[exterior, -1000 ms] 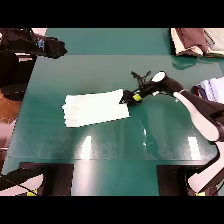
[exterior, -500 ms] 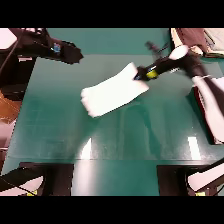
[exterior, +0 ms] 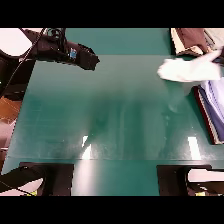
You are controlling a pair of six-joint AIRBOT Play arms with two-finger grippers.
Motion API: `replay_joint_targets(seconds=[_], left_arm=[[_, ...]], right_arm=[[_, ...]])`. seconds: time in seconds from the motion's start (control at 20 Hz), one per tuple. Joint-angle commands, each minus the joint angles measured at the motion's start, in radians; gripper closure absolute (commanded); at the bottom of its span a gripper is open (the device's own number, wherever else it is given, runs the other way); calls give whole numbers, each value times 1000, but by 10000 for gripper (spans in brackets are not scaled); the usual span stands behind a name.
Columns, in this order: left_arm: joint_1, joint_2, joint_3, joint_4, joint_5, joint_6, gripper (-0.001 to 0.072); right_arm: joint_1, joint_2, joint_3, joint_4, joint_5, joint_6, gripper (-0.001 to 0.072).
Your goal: Fold the shirts.
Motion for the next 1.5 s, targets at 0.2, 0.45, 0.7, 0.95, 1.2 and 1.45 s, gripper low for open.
replay_joint_targets(seconds=[0.2, 0.45, 0.7, 0.95, 1.2, 1.45], left_arm=[[-6, 0, 0, -9, 3, -45, 676], [-6, 0, 0, -9, 2, -45, 675], [-6, 0, 0, -9, 2, -43, 675], [-6, 0, 0, -9, -3, -42, 675], [-6, 0, 0, -8, -6, -42, 675], [-6, 0, 0, -8, -8, -34, 675]], right_arm=[[-227, 16, 2, 18, -140, -62, 698], [-219, 16, 137, 147, -164, -115, 698], [-234, 30, 316, 144, -35, -114, 699], [-319, 191, 108, 89, 26, -124, 698], [-441, 344, -129, -166, 89, -124, 697], [-561, 461, -418, -298, 107, -124, 687]])
